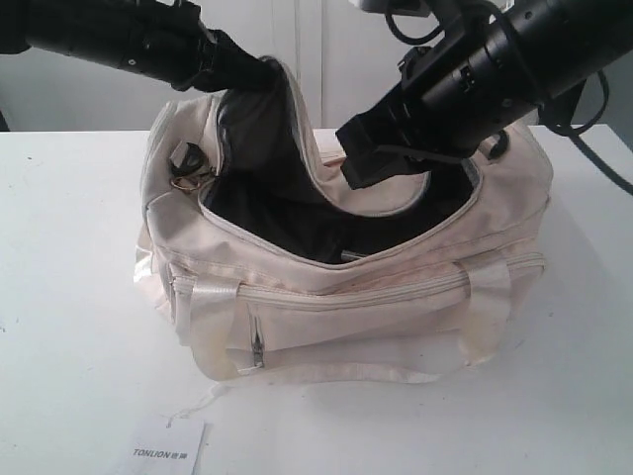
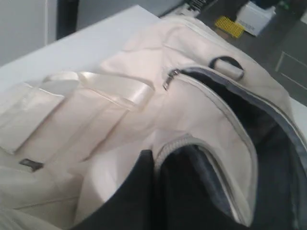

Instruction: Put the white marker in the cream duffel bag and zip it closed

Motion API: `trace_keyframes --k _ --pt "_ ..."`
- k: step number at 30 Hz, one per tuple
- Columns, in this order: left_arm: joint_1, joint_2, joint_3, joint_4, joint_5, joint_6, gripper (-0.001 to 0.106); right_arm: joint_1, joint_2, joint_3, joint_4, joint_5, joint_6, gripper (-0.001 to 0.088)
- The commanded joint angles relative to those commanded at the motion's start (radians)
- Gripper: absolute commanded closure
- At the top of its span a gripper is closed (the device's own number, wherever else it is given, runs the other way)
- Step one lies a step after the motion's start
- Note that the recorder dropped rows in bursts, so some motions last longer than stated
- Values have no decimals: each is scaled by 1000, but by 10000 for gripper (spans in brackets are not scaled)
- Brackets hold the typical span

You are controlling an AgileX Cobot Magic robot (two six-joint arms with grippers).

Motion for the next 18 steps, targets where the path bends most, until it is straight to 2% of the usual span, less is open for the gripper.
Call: trace_keyframes --k 6,8,10,15,18 --pt "0 0 0 10 68 0 1053 0 0 0 4 -20 0 868" --pt "0 0 0 15 87 0 1023 0 0 0 4 -20 2 868" --pt "0 0 0 28 111 4 923 0 0 0 7 -11 2 868" --pt "0 0 0 41 130 -1 538 0 0 0 11 -3 2 868" --pt "0 0 0 41 137 -1 416 0 0 0 24 -3 2 868"
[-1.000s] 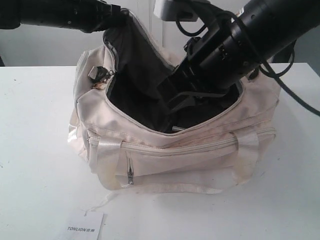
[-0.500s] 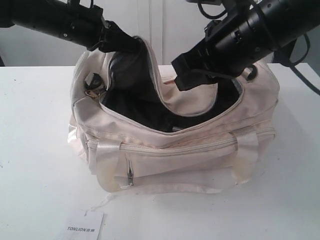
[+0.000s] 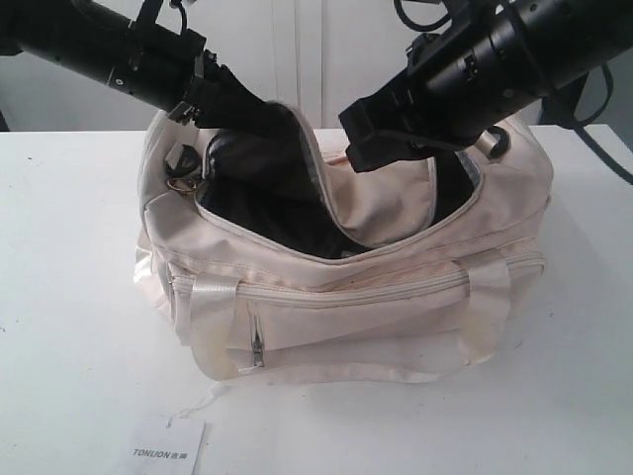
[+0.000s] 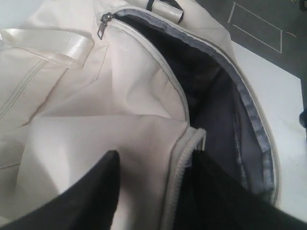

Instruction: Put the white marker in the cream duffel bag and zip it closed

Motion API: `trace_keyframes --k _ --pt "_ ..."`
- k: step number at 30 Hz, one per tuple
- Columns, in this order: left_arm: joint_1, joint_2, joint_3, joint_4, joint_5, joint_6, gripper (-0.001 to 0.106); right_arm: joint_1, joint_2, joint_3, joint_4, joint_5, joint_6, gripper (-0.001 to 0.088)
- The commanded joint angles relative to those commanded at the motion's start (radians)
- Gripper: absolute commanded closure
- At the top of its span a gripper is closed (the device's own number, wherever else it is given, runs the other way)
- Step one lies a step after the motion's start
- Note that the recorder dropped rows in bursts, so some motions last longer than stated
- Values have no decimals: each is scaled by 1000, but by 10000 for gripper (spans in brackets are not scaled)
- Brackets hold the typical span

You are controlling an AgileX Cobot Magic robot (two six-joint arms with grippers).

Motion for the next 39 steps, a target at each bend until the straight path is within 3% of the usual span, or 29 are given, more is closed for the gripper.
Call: trace_keyframes --k 12,16,24,28,29,33,35,39 --pt "0 0 -9 -88 127 -36 380 0 0 0 0 -81 -8 868" --pt "0 0 -47 -88 215 -88 380 0 0 0 -3 -105 -8 868" --pt "17 0 -129 -21 215 -123 381 0 0 0 -6 -115 -8 868" --pt "71 0 -147 94 -72 -342 478 0 2 0 -6 -115 -8 868" --pt "72 2 -147 193 -138 -400 547 0 11 0 -6 -115 -8 868" --pt "72 26 -140 313 -180 -431 712 2 62 0 11 -117 -8 868" --pt "72 49 -140 353 -214 -495 678 2 85 0 28 -117 -8 868" --pt "72 66 -140 461 -253 -602 477 2 97 0 58 -117 -8 868"
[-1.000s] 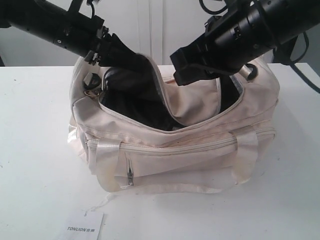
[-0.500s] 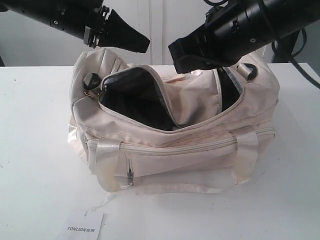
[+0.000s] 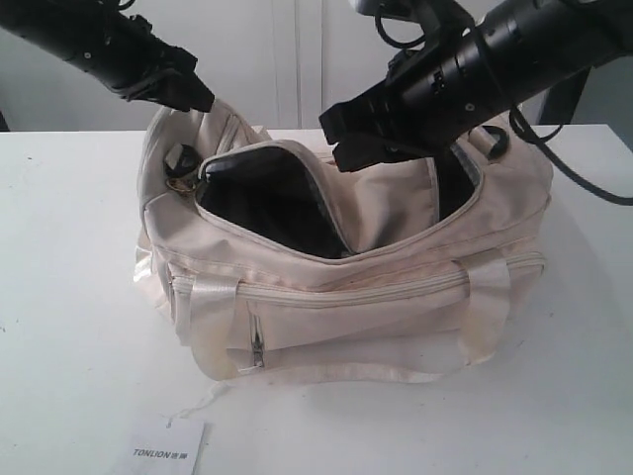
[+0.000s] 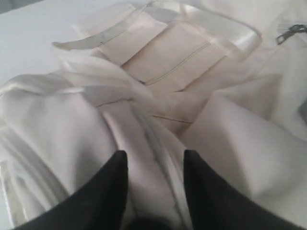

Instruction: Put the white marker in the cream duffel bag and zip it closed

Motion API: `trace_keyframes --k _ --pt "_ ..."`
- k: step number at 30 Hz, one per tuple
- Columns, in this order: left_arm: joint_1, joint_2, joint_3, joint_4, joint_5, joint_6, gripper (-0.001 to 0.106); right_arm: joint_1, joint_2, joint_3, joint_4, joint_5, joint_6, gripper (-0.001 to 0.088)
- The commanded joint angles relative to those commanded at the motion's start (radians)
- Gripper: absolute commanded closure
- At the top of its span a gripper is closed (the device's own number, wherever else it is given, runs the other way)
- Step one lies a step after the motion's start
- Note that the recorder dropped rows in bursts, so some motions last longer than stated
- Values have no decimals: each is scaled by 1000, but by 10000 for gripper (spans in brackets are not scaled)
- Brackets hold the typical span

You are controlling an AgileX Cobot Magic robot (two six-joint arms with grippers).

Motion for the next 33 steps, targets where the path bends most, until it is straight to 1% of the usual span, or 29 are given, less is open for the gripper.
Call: trace_keyframes --k 1,2,6,8,11,14,17,21,23,26,30,33 --pt "0 2 0 30 0 -9 425 0 1 0 11 0 0 868" --pt "0 2 0 49 3 -9 406 0 4 0 13 -3 0 868" --pt "0 5 0 88 16 -12 408 0 5 -2 42 -57 -4 868" --pt "0 9 0 86 39 -28 408 1 8 -15 77 -89 -8 868" --pt "0 30 0 86 96 -51 408 4 16 -39 144 -89 -56 868" --pt "0 49 0 86 128 -84 408 27 23 -57 143 -87 -61 868" --pt "0 52 0 67 131 -88 408 62 36 -59 143 -85 -82 868" --pt "0 14 -8 44 135 -88 408 92 54 -59 141 -85 -89 868" --pt "0 -10 -12 50 138 -88 408 94 63 -59 139 -82 -89 868" --pt "1 -50 -12 109 138 -91 408 94 74 -59 134 -67 -89 868" --pt "1 -90 -12 233 165 -172 408 94 81 -59 134 -63 -89 868" --pt "1 -85 -10 284 190 -206 408 94 80 -59 134 -70 -89 868"
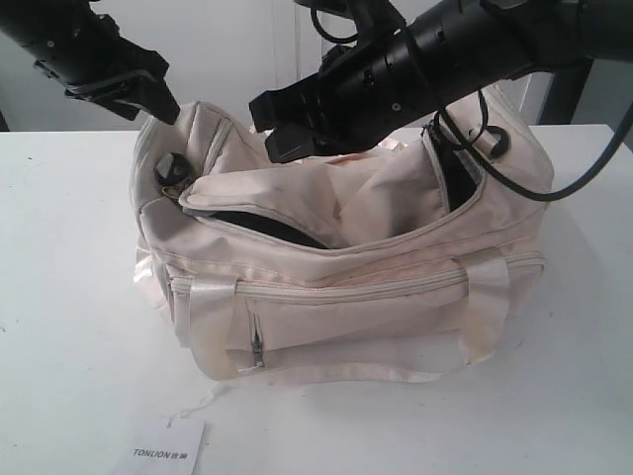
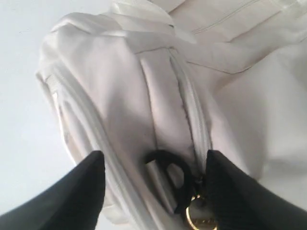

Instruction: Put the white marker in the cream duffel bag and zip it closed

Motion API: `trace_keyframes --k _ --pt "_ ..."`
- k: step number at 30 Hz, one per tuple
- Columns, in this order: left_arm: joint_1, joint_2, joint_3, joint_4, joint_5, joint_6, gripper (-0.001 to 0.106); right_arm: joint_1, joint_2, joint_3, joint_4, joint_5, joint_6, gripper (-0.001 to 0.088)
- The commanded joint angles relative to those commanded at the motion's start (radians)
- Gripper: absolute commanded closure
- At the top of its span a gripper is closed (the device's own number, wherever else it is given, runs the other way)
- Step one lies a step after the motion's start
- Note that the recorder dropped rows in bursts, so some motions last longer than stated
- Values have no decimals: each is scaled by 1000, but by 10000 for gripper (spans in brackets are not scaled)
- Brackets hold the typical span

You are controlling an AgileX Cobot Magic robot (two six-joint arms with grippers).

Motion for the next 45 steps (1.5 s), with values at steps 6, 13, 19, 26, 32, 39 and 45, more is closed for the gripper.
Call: trace_keyframes --k 6,13,19,26,32,39,45 --pt "0 50 33 -40 1 -22 408 0 0 0 0 0 0 868" --pt "0 95 51 -175 17 1 450 0 0 0 0 7 0 868" --pt "0 96 51 -185 13 1 941 0 0 0 0 11 0 868" --pt "4 96 51 -289 10 1 1053 11 0 0 0 11 0 868" --pt "6 95 51 -432 23 24 1053 15 0 0 0 9 0 868" --pt "37 95 51 -606 46 25 1053 15 0 0 0 11 -20 868" --pt "85 95 51 -687 89 25 1053 32 8 0 0 -39 -72 868"
